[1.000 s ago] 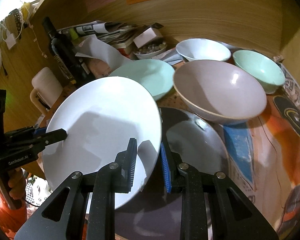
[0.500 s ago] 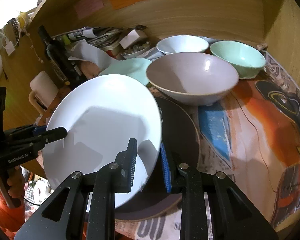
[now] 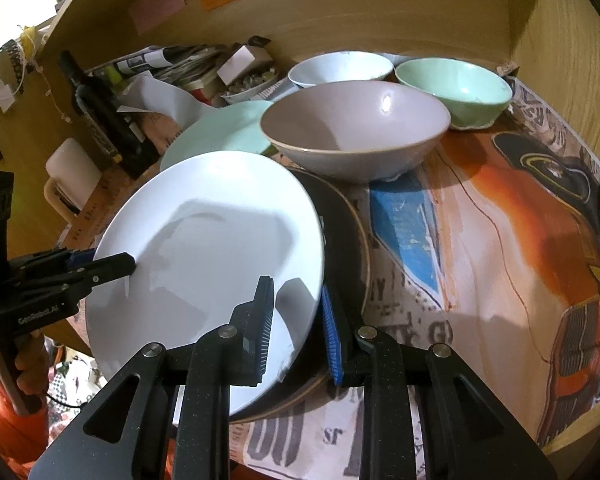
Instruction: Organize plates and bowls
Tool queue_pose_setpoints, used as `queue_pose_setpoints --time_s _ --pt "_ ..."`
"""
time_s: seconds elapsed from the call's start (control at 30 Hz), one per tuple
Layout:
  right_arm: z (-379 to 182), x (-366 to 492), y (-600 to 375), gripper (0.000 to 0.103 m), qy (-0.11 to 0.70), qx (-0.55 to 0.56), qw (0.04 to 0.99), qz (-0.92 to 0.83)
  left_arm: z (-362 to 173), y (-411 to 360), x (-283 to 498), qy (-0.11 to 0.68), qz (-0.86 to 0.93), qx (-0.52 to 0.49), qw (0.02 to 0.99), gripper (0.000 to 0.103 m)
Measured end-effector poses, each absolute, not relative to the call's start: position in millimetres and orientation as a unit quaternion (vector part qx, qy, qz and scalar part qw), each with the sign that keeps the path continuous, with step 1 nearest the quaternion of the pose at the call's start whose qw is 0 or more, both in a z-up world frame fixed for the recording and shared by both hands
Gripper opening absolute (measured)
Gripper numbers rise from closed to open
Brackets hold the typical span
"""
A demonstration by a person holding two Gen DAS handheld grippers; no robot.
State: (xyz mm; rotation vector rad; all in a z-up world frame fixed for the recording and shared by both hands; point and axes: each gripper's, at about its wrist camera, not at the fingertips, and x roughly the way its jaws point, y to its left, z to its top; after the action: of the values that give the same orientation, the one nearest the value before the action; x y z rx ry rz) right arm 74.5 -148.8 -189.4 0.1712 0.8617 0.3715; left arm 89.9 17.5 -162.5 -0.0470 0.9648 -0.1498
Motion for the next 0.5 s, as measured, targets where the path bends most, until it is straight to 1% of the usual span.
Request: queue_pose_setpoints --time_s 0.5 --pt "-187.5 68.4 -157.2 0.022 0.408 0.089 0.894 0.166 -171.3 5.4 109.1 0.485 -0.073 -0.002 0.872 0.040"
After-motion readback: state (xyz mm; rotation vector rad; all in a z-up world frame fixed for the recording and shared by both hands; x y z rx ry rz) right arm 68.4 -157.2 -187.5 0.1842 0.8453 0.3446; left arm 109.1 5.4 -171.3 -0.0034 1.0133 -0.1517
